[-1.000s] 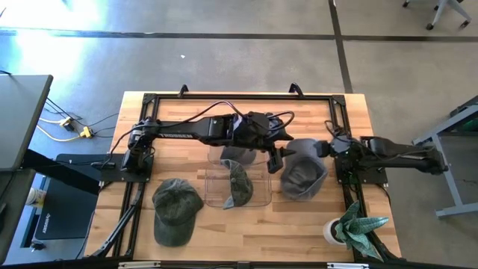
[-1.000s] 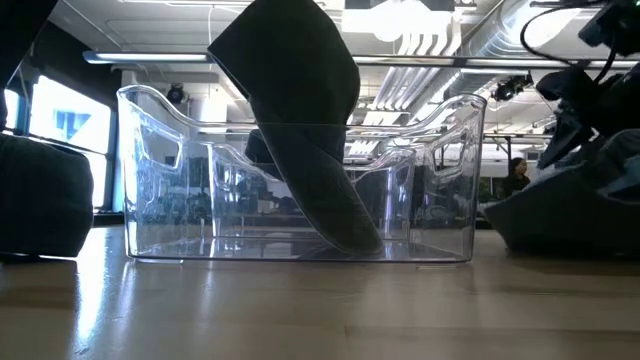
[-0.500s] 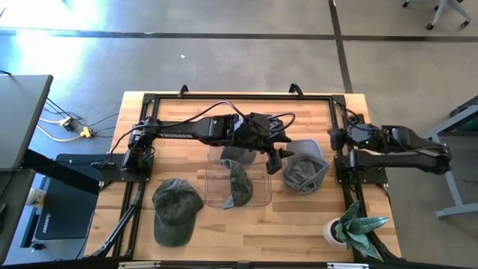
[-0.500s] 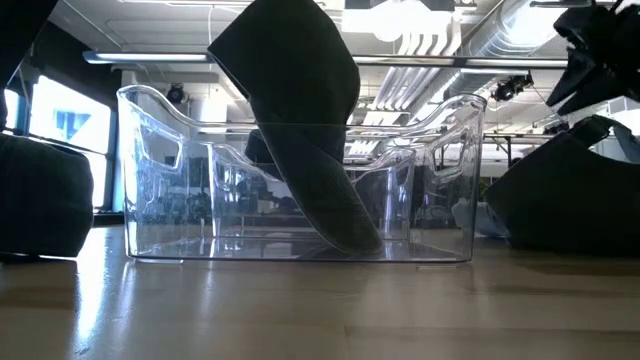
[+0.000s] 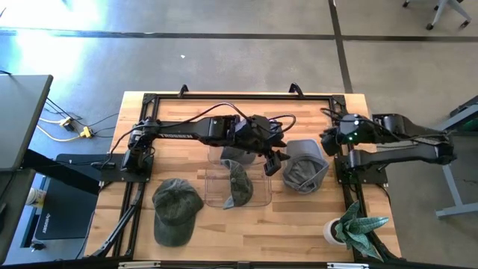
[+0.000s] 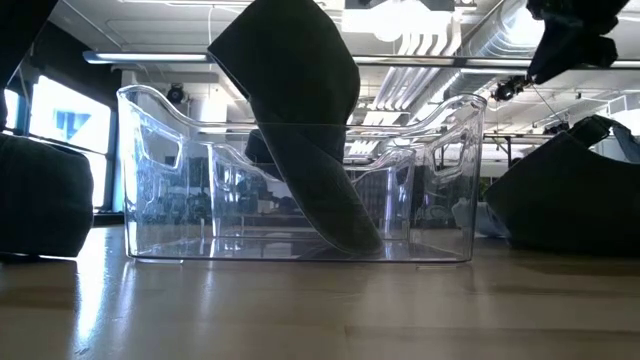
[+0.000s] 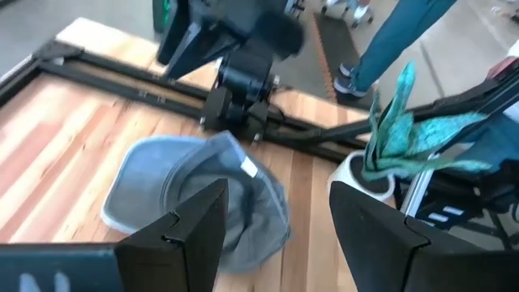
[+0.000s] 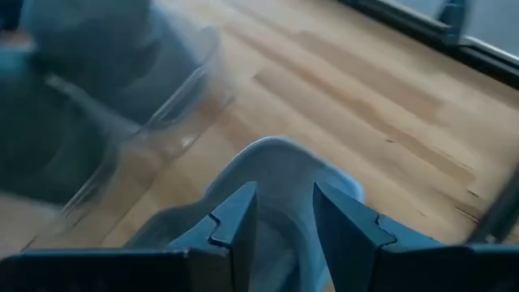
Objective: Pick & Place hat
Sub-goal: Put the gray cap into the top transparent bin
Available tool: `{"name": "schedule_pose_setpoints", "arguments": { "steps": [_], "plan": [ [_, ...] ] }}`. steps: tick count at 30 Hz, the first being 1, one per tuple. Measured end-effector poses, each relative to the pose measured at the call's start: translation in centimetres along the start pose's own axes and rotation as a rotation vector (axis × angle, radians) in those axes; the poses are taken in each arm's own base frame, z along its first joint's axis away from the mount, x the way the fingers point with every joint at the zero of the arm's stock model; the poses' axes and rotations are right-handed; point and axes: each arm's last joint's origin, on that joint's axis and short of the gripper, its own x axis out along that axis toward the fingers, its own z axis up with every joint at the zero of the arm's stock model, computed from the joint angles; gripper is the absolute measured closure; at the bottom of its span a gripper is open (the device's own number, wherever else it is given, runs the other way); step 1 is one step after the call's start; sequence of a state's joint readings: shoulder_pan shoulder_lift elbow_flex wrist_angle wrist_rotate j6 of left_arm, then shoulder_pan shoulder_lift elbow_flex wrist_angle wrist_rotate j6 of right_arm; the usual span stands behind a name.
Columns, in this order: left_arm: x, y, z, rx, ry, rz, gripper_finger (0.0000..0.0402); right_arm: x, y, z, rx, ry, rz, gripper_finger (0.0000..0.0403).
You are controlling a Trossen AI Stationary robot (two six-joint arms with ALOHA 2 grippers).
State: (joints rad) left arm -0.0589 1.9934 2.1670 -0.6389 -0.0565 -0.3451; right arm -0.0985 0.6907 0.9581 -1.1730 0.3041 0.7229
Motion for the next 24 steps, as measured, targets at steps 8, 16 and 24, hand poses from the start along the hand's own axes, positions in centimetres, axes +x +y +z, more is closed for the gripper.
{"name": "schedule_pose_setpoints", "arguments": {
  "steps": [8,16,24],
  "plan": [
    [0.0,0.3,-0.7,0.004,0.067,0.030,0.0191,-0.3,1.8,-0.7,-0.175,0.099,0.190,0.0300],
    [0.0,0.2,-0.7,0.007,0.073,0.009,0.0191,-0.1,3.4,-1.6,-0.437,0.270,0.426,0.0257],
    [0.0,0.1,-0.7,0.005,0.082,-0.022,0.0191,2.3,7.2,-2.3,-0.791,0.349,0.566,0.0178]
  ]
}}
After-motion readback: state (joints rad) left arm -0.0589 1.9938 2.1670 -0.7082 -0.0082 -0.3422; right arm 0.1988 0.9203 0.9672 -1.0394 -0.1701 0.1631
